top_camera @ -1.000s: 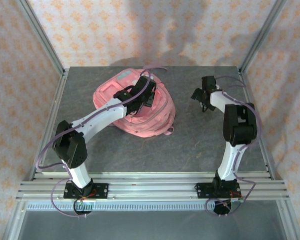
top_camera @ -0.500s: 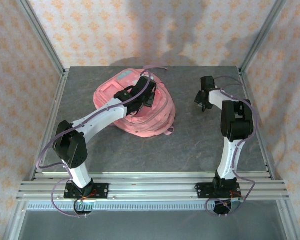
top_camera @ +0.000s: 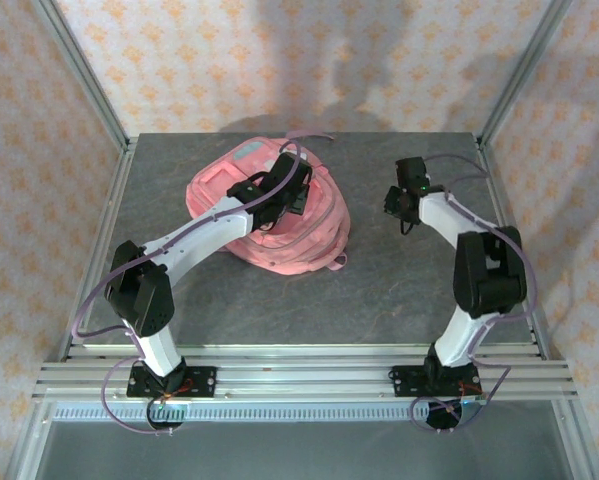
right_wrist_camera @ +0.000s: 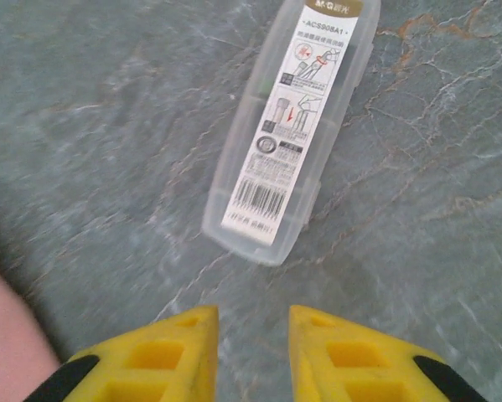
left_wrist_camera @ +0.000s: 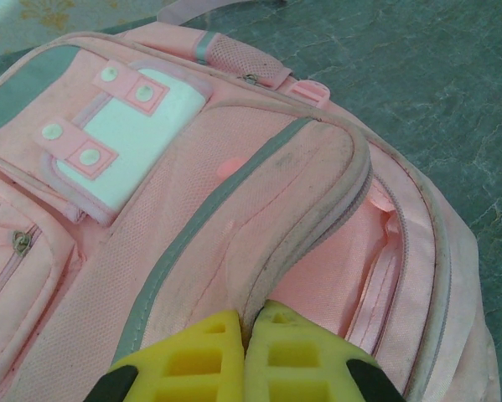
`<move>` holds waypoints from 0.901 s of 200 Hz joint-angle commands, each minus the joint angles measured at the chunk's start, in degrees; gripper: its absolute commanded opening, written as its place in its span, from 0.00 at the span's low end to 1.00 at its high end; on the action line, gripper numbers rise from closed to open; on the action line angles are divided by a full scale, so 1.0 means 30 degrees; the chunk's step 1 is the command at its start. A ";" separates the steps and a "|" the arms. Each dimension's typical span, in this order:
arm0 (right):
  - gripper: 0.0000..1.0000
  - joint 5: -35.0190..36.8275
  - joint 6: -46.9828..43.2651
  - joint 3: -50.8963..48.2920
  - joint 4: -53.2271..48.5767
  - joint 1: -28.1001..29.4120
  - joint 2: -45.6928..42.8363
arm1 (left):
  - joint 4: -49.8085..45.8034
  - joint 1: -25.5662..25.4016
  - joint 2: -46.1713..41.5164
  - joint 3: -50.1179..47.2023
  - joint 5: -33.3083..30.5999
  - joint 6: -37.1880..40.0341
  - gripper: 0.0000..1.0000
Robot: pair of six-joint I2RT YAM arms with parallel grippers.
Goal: Pack the student bag
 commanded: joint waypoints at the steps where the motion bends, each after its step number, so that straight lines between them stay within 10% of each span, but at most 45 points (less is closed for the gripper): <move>1: 0.33 -0.0249 0.0037 -0.0484 -0.0277 0.0134 -0.1453 | 0.1004 0.0153 -0.0669 0.0078 -0.0107 -0.0341 0.00; 68: 0.90 0.1177 0.1521 0.2121 -0.0905 0.0062 0.2051 | 0.1145 0.0160 -0.0454 0.0166 0.0325 -0.0603 0.00; 141: 0.82 0.2834 0.3002 0.7460 -0.3385 -0.0235 0.8249 | 0.0892 0.0159 -0.0432 0.0261 0.0183 -0.0538 0.00; 180: 0.43 0.2139 0.3051 0.6411 -0.2811 -0.0433 0.7916 | 0.0950 0.0167 -0.0559 0.0136 0.0095 -0.0575 0.00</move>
